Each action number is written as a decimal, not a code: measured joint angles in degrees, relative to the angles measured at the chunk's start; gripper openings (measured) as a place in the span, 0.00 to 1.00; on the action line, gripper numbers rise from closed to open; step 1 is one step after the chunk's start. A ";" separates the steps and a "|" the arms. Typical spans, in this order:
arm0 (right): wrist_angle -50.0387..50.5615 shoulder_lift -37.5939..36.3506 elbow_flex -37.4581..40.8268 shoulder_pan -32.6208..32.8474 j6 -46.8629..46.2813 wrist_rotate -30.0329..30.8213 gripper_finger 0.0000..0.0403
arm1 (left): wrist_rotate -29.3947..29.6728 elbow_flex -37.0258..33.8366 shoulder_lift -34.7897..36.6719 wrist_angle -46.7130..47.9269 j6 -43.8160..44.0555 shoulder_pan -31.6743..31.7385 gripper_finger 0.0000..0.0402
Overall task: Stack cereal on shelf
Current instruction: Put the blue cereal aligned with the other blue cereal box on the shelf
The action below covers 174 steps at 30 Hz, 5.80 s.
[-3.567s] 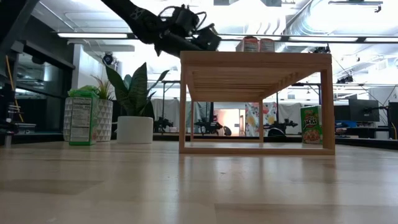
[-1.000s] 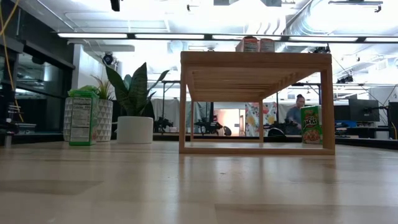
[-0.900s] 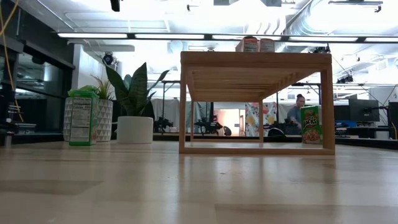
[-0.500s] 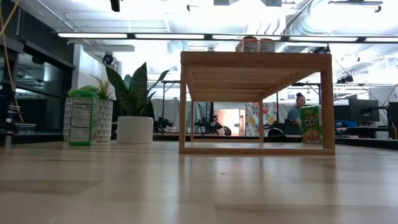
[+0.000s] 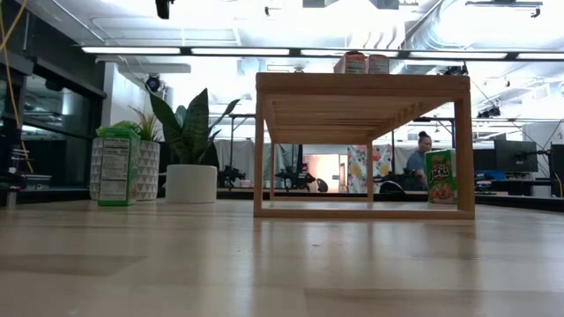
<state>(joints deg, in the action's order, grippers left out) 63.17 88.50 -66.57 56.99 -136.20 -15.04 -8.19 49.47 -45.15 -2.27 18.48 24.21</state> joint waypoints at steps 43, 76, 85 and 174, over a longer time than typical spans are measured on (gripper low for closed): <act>-49.59 -28.50 -0.17 -20.33 70.05 56.27 0.36 | -0.02 0.00 0.00 -0.21 -0.07 0.02 0.45; 8.73 15.11 -62.25 -87.56 94.97 28.16 0.36 | -0.02 0.00 0.00 -2.05 -3.57 0.02 0.45; 11.09 16.23 -60.87 -90.55 92.96 26.99 0.36 | -0.02 0.00 0.00 -1.85 -3.67 0.04 0.45; 21.06 16.58 -60.85 -90.71 97.65 25.66 0.48 | 3.98 19.32 -32.81 9.18 -18.70 1.66 0.45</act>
<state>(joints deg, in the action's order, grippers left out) 84.23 105.08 -127.42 -33.71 -38.55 10.62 -4.21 68.79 -77.95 6.91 -0.22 25.87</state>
